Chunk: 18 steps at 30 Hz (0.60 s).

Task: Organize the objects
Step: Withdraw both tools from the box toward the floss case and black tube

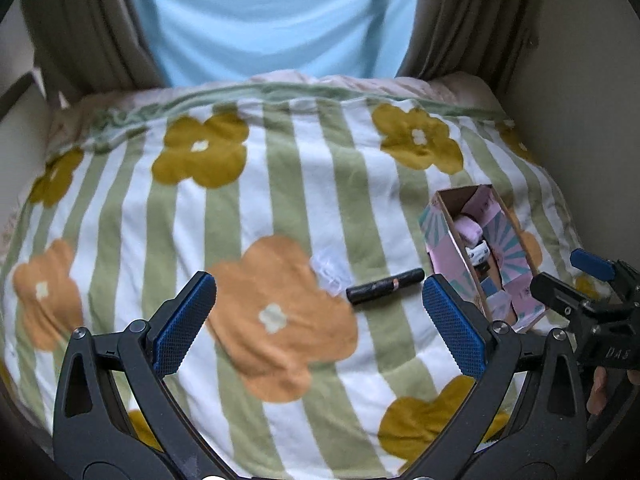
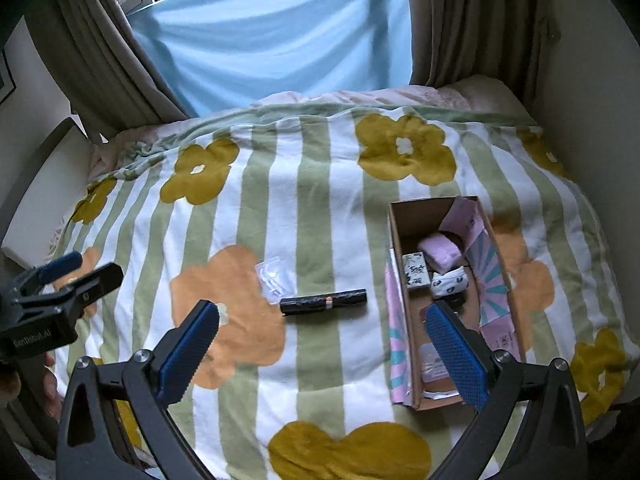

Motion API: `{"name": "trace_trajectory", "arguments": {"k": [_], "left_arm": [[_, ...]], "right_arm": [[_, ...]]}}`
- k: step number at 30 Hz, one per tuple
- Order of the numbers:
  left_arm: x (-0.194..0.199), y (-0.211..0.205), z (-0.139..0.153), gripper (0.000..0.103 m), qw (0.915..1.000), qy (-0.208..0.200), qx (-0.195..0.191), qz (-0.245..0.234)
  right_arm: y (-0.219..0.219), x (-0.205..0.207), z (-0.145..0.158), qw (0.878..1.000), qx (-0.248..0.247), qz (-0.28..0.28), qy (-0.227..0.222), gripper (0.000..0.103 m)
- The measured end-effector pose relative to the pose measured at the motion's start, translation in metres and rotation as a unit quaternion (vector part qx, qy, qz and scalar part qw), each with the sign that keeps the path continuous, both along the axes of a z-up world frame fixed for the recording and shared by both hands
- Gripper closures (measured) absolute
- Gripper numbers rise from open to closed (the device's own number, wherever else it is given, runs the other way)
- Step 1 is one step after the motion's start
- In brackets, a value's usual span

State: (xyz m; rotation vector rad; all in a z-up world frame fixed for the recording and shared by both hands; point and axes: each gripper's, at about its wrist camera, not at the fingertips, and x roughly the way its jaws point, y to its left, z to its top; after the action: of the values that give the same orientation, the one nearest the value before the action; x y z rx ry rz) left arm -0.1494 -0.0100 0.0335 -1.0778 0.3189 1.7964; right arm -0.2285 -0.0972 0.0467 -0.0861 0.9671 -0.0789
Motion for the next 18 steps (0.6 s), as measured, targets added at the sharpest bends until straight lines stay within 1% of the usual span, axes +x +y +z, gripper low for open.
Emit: {"name": "trace_trajectory", "arguments": {"k": [3,10,14,18], "left_arm": [[-0.006,-0.008,-0.005,0.000,1.0000,-0.009,0.005,-0.001],[-0.018,-0.011,-0.011,0.000,0.9998,-0.003,-0.006,-0.018],[-0.028,-0.006,-0.021,0.000,0.9985,0.010,-0.023,-0.048],[-0.035,0.008,-0.042,0.000,0.9947,0.026,-0.040,-0.091]], "right_arm": [[0.006,0.000,0.001,1.000,0.001,-0.002,0.002,0.000],[0.020,0.007,-0.008,1.000,0.007,-0.023,0.019,0.000],[0.022,0.015,-0.022,0.998,0.015,-0.052,0.029,0.000],[0.020,0.027,-0.045,0.995,0.025,-0.092,0.038,0.000]]}}
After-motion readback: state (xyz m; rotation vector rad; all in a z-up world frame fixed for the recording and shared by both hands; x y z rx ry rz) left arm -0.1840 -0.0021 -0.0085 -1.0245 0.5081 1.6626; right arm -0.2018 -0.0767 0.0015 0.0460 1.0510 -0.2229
